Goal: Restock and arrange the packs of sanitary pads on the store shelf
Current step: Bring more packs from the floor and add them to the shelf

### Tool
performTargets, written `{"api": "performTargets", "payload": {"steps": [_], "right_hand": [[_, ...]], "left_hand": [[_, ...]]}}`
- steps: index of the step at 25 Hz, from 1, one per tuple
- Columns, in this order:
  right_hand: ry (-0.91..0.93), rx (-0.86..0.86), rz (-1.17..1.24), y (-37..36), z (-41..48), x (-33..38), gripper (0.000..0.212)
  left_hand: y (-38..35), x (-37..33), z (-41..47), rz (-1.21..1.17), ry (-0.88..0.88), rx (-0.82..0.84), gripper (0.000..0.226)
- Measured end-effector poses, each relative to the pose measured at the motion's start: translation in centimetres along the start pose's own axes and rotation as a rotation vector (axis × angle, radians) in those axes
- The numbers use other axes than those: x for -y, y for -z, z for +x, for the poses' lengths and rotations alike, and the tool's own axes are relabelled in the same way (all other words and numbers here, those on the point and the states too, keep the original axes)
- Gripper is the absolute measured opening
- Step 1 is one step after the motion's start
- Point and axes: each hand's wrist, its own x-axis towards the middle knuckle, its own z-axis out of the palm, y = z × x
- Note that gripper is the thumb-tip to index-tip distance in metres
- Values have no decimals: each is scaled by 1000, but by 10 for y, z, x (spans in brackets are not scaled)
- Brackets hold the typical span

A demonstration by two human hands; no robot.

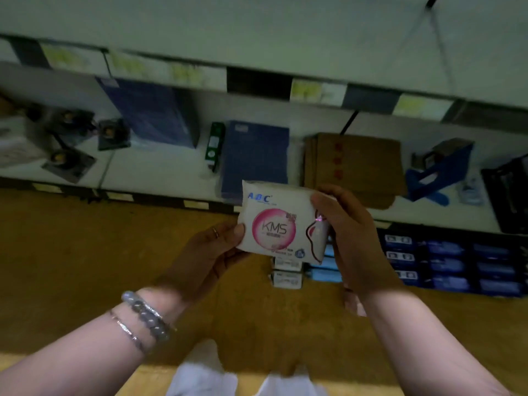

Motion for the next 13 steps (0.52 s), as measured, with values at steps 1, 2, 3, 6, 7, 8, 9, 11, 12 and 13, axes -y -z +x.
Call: {"api": "performTargets", "payload": {"steps": [1, 2, 3, 6, 7, 8, 9, 11, 12, 13], "right_hand": [[7, 7, -7, -2, -14, 29, 36], [18, 11, -13, -4, -28, 58, 38], [39, 12, -19, -7, -40, 86, 41], [140, -23, -42, -13, -75, 156, 46], [158, -28, -55, -16, -85, 174, 42], [170, -31, -55, -19, -93, 189, 36], [178, -39, -45, -20, -104, 204, 29], [195, -71, -35, -24, -124, 233, 25], [206, -78, -35, -27, -134, 246, 27], [218, -82, -37, -31, -144, 258, 30]], "left_hand": [[-11, -23, -16, -10, -3, -20, 52], [-22, -46, -33, -35, -12, -29, 53], [-33, -67, -50, -62, -38, -8, 55], [-72, -123, -98, -75, -80, 46, 61], [-81, -135, -110, -64, -88, 53, 60], [-91, -146, -121, -72, -100, 59, 61], [-97, -157, -131, -91, -114, 68, 64], [-110, -176, -152, -130, -138, 93, 68], [-114, -186, -163, -139, -148, 103, 64], [-118, -196, -173, -136, -159, 108, 55]]}}
